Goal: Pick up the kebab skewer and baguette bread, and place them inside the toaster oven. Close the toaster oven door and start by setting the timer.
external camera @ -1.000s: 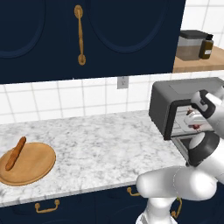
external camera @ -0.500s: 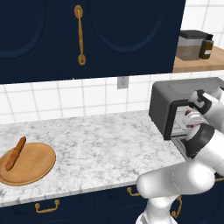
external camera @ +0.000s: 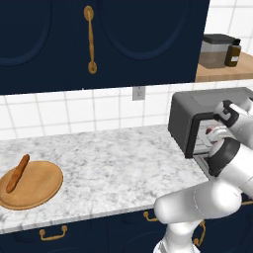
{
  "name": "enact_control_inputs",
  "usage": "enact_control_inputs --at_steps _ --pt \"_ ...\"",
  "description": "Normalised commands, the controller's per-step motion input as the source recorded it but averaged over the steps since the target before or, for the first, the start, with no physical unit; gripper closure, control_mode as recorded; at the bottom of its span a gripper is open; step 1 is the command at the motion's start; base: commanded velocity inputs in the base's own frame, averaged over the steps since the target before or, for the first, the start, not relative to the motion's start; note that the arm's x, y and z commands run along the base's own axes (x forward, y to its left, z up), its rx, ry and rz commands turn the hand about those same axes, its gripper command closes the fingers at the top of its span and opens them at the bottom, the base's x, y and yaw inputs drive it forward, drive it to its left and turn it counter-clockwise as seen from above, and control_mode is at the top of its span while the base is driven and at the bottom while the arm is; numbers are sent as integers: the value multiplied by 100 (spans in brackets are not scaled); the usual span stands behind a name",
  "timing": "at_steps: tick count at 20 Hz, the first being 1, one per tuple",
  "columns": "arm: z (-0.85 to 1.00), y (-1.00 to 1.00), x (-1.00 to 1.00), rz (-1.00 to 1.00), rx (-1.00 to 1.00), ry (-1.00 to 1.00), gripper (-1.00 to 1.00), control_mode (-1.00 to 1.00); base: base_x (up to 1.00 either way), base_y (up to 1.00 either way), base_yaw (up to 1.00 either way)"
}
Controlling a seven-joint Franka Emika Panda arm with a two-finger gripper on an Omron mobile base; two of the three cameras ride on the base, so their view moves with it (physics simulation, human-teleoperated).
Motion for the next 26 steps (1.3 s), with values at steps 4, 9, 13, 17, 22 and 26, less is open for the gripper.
enact_control_inputs --at_steps 4,9,13,17,22,26 --pt "8 0 -11 5 0 -3 -100 -100 0 0 0" --pt "65 5 -59 2 0 -11 -100 -100 0 0 0" --pt "42 21 -100 -11 0 0 -100 -100 0 0 0" --pt "37 65 -99 -15 0 0 -100 -100 0 0 0" --pt "32 97 -73 -21 0 3 -100 -100 0 0 0" --pt "7 100 -37 -23 0 9 -100 -100 0 0 0"
